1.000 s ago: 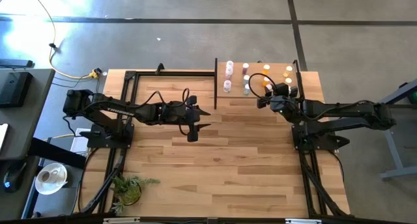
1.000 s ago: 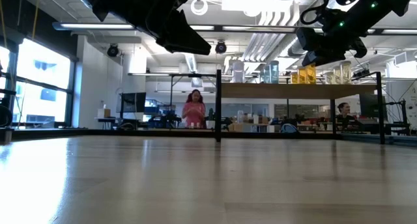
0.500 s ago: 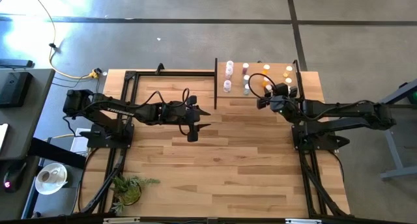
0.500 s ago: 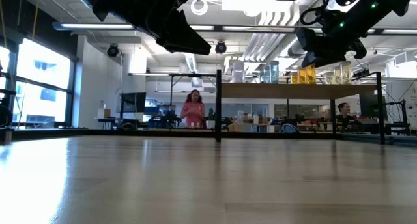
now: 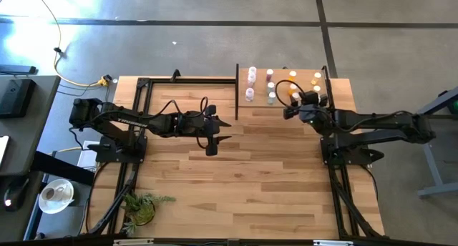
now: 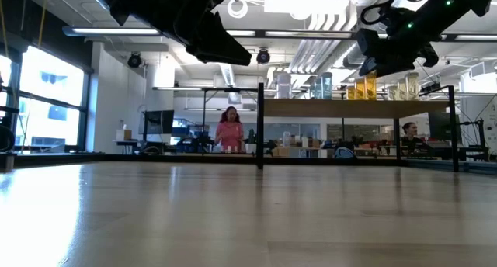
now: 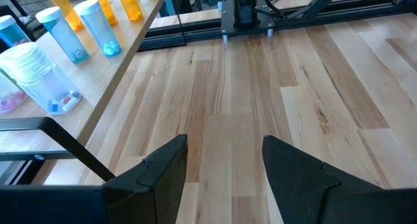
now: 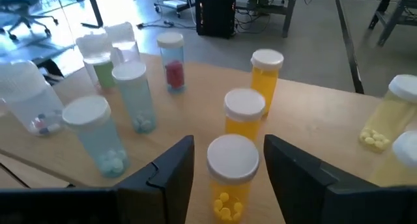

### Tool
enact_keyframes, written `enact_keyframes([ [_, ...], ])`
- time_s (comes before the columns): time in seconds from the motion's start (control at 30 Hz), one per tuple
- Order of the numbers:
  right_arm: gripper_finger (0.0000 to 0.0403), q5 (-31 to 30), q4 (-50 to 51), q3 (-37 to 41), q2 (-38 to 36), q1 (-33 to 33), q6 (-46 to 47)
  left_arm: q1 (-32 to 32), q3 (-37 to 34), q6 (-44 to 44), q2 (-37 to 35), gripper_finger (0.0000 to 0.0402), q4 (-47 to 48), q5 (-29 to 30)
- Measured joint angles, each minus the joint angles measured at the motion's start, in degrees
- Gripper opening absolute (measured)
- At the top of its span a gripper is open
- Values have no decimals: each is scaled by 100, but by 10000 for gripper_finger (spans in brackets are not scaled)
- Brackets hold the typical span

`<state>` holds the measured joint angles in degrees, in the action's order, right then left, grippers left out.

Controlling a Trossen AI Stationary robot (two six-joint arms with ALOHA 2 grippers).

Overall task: Pick and place medicine bottles onto shelf by color
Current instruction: Return to Home Position

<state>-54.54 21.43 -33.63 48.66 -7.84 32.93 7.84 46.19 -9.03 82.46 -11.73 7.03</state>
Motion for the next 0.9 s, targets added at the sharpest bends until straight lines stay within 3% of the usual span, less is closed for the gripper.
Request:
enact_keyframes([
  [0.23, 177, 351, -503, 0, -400, 0, -521, 0, 0, -6, -43, 188, 9, 0],
  [0.67, 177, 2927, -1228, -2, -1128, 95, -1401, -2, -205, 87, -1280, 189, 726, -94],
  [0.9, 177, 2969, -1825, 268, -1079, 1016, -1843, -2, -1290, 590, -2034, 189, -60, -98],
])
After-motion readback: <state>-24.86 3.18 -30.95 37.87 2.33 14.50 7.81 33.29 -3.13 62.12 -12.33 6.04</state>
